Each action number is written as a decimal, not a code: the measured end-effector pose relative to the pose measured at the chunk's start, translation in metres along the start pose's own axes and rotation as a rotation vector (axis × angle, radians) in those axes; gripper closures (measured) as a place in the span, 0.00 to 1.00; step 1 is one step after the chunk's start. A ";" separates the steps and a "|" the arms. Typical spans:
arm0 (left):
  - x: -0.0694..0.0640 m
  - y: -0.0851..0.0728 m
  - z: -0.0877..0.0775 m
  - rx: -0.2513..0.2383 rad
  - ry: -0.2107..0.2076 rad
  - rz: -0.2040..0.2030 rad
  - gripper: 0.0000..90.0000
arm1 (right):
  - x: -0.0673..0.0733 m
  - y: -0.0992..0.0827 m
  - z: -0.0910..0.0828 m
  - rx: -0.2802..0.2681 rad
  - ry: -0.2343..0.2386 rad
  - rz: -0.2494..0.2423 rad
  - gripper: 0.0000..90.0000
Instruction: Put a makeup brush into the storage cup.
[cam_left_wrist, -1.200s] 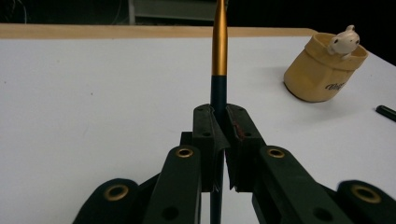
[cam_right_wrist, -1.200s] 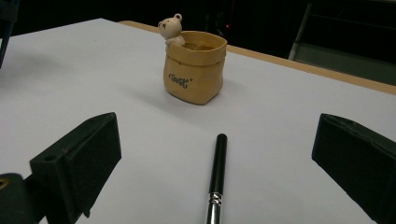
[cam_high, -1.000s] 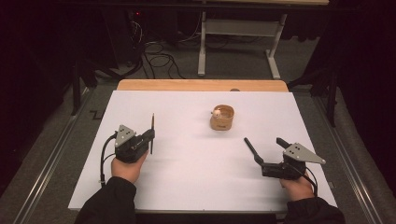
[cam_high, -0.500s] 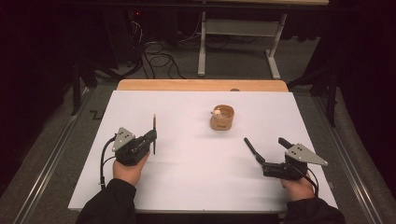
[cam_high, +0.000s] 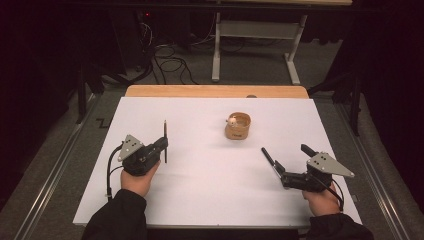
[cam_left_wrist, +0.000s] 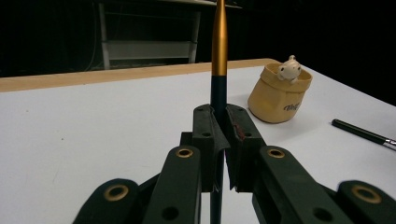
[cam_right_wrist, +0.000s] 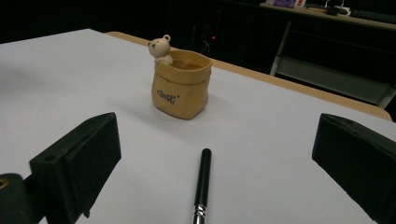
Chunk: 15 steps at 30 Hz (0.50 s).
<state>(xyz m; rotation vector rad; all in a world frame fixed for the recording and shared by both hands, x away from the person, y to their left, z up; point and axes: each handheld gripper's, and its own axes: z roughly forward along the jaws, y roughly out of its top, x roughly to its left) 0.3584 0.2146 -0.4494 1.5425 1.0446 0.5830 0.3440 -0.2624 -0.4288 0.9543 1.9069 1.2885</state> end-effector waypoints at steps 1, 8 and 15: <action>-0.001 0.001 0.000 -0.006 -0.005 -0.004 0.93 | -0.001 0.003 0.001 -0.002 0.008 0.002 0.02; -0.004 0.001 0.002 0.003 -0.028 0.011 0.93 | 0.001 0.028 0.007 -0.024 0.038 -0.016 0.00; -0.006 0.002 0.000 -0.004 -0.027 0.016 0.93 | 0.011 0.050 0.025 -0.041 0.098 -0.028 0.00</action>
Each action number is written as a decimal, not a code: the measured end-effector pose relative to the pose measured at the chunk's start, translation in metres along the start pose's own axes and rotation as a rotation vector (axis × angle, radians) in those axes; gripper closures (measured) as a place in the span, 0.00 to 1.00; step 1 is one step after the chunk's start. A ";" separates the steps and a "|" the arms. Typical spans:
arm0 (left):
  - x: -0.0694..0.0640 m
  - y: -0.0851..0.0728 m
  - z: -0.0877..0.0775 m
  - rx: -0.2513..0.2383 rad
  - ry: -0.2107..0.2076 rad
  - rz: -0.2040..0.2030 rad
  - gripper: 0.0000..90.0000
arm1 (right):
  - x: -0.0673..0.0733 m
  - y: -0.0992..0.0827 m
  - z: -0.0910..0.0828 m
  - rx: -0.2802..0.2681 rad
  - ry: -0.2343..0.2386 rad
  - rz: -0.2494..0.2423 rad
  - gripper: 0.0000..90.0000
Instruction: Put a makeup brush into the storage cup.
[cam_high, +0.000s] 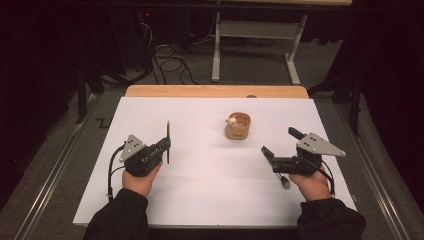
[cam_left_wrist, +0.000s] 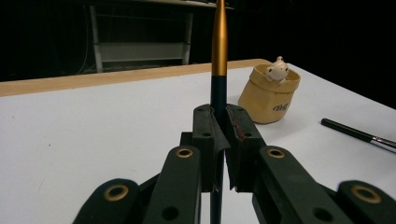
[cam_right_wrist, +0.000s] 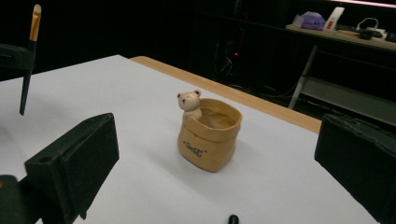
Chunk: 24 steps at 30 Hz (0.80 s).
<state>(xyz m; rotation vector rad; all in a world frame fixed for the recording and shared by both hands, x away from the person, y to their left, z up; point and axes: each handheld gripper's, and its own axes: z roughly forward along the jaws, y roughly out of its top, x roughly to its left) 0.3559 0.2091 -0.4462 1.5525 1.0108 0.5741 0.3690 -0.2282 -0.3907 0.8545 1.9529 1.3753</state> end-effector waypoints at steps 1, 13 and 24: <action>0.000 0.000 0.000 -0.001 0.000 0.001 0.93 | 0.002 0.002 0.004 -0.001 0.011 -0.002 0.00; -0.004 -0.001 0.001 0.010 -0.006 0.022 0.93 | 0.013 0.009 0.031 -0.016 0.072 0.029 0.00; -0.024 0.017 0.015 0.000 -0.045 0.047 0.93 | 0.005 0.001 0.023 -0.045 0.077 0.085 0.07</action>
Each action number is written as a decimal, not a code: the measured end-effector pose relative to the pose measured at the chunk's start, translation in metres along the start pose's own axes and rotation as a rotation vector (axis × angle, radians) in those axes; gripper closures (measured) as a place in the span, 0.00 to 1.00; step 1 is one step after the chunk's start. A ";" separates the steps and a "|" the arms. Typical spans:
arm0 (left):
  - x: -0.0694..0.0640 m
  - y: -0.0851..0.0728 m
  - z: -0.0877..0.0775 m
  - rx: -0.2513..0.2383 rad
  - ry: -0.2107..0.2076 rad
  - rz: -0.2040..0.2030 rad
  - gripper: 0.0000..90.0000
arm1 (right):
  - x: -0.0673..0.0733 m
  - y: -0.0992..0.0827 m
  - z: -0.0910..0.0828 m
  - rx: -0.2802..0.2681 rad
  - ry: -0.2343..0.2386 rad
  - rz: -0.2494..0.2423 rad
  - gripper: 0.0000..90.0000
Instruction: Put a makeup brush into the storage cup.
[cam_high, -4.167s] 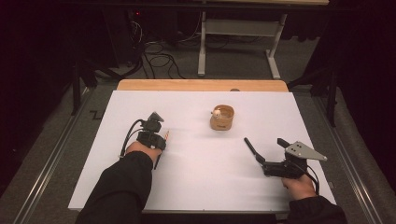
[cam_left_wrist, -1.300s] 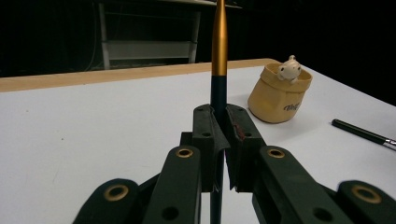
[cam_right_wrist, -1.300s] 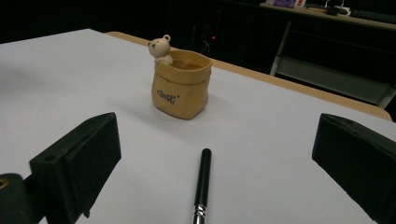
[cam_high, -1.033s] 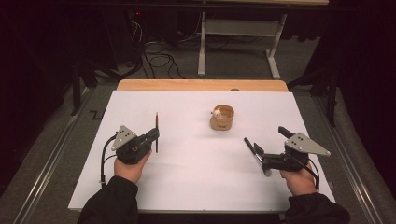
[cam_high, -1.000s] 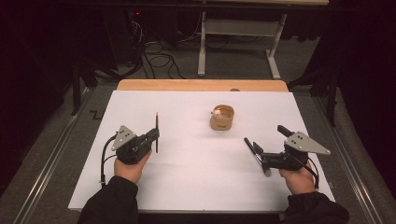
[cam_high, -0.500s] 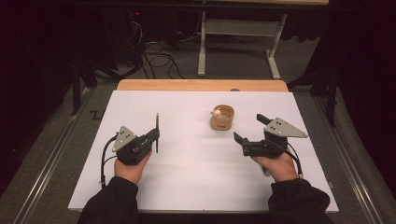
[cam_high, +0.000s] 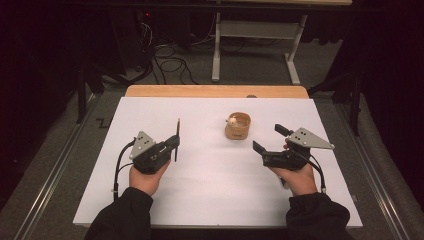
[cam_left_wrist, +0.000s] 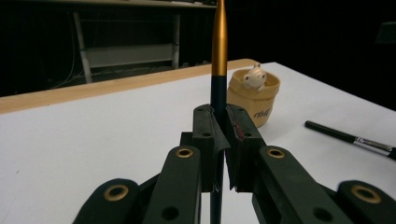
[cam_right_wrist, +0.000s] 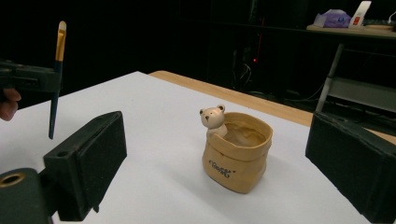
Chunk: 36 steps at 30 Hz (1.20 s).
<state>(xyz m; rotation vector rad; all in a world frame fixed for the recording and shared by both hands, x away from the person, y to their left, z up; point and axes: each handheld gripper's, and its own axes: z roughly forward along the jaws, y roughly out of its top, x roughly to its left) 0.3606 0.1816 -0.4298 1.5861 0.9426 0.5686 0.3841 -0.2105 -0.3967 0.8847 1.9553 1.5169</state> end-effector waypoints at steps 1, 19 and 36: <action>-0.005 0.003 0.005 -0.010 -0.011 0.002 0.93 | 0.001 0.000 -0.002 -0.012 0.002 -0.003 0.08; -0.052 0.010 0.034 -0.045 -0.124 0.024 0.93 | 0.014 0.000 -0.001 -0.010 0.024 -0.024 0.13; -0.084 -0.006 0.036 -0.005 -0.228 0.064 0.93 | 0.033 -0.003 0.006 0.009 0.085 -0.030 0.18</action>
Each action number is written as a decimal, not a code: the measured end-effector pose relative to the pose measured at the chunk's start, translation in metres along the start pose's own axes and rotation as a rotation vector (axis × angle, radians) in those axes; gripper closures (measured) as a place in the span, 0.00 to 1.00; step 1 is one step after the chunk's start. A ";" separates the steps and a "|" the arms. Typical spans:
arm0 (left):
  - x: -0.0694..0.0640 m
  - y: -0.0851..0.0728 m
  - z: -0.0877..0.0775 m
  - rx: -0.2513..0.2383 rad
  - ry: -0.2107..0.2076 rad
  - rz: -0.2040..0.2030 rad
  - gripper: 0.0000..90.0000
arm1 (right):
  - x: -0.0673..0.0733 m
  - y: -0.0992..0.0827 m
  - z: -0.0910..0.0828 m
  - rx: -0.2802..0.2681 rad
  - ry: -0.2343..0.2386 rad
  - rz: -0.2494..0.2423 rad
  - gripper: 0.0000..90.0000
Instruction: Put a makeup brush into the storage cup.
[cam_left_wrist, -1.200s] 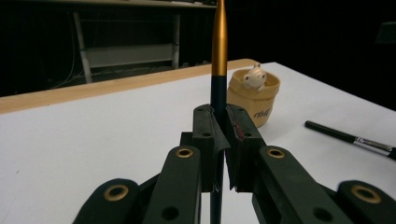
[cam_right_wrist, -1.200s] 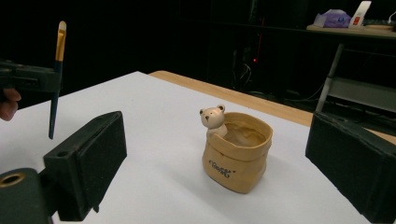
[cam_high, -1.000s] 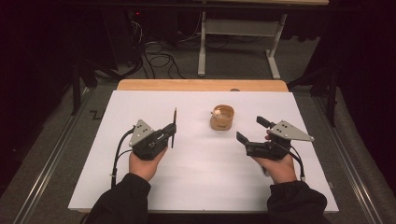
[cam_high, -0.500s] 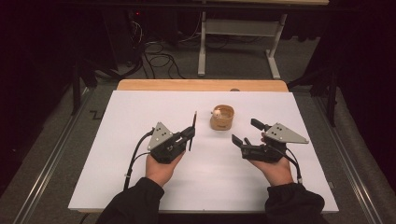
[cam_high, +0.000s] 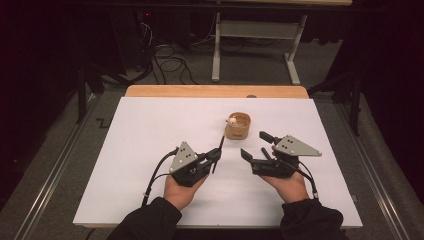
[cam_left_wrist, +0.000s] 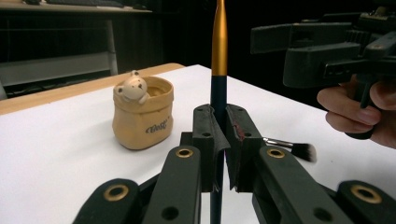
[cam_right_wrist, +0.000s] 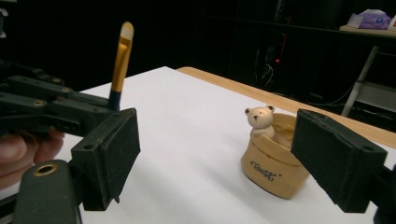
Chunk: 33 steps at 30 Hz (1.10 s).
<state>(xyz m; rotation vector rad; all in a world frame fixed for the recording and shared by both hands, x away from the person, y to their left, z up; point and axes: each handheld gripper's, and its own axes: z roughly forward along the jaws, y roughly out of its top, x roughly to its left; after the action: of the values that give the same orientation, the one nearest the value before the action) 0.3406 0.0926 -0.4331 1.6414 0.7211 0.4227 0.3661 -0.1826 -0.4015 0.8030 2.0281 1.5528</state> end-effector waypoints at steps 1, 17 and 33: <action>0.000 -0.001 0.000 0.003 -0.001 0.001 0.93 | 0.000 0.000 0.000 -0.002 0.003 -0.007 0.18; -0.006 -0.006 0.004 0.013 -0.016 0.008 0.93 | 0.015 -0.001 0.005 -0.020 0.076 -0.001 0.37; -0.014 -0.009 0.007 0.013 -0.037 0.013 0.93 | 0.023 -0.002 0.007 -0.031 0.147 0.039 0.56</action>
<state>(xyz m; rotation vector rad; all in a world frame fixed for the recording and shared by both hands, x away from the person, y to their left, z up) 0.3329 0.0787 -0.4413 1.6630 0.6878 0.3968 0.3539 -0.1624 -0.4059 0.7398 2.0965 1.7062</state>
